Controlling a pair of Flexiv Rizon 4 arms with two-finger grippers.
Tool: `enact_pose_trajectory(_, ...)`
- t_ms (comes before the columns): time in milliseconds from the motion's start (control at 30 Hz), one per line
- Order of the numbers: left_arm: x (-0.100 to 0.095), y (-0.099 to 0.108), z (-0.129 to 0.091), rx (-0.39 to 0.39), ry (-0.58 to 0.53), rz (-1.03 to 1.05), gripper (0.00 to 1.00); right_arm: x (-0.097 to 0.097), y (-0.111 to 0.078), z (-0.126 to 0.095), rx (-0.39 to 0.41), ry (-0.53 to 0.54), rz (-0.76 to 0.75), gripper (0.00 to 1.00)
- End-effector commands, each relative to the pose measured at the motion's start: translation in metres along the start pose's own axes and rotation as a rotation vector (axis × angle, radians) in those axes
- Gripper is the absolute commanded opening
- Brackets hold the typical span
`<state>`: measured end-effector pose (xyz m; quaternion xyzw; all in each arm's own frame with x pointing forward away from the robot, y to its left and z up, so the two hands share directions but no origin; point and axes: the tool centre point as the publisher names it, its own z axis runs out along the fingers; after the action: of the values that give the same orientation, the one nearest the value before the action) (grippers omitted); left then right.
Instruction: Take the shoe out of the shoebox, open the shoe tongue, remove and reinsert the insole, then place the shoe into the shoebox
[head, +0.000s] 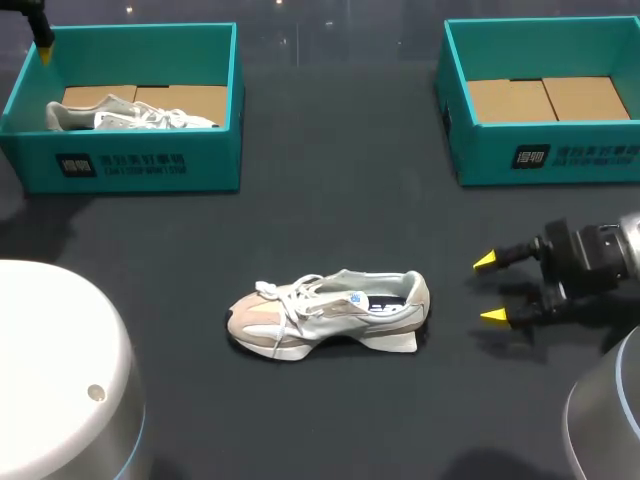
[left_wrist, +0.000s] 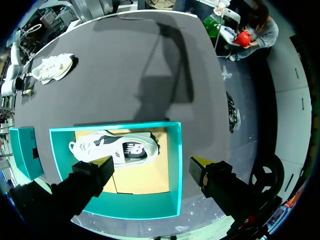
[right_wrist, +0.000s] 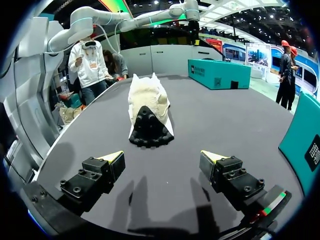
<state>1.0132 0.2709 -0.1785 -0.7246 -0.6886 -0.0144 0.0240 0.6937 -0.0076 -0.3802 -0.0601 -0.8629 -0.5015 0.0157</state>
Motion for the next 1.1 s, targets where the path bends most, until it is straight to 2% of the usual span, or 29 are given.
enact_pose_trajectory(33,0.000,0.000,0.000,-0.001,0.001,0.001,1.00,0.010,0.007,0.006,0.001,-0.025,0.000,1.00)
enact_pose_trajectory(500,0.000,0.000,0.000,-0.001,0.001,0.001,1.00,0.010,0.007,0.006,0.001,-0.025,0.000,1.00)
enact_pose_trajectory(867,0.000,0.000,0.000,-0.001,0.001,0.001,1.00,0.016,0.014,0.034,-0.001,-0.030,-0.014,1.00)
enact_pose_trajectory(1100,0.000,0.000,0.000,-0.001,0.001,0.001,1.00,0.021,0.016,0.045,0.006,-0.030,-0.017,1.00)
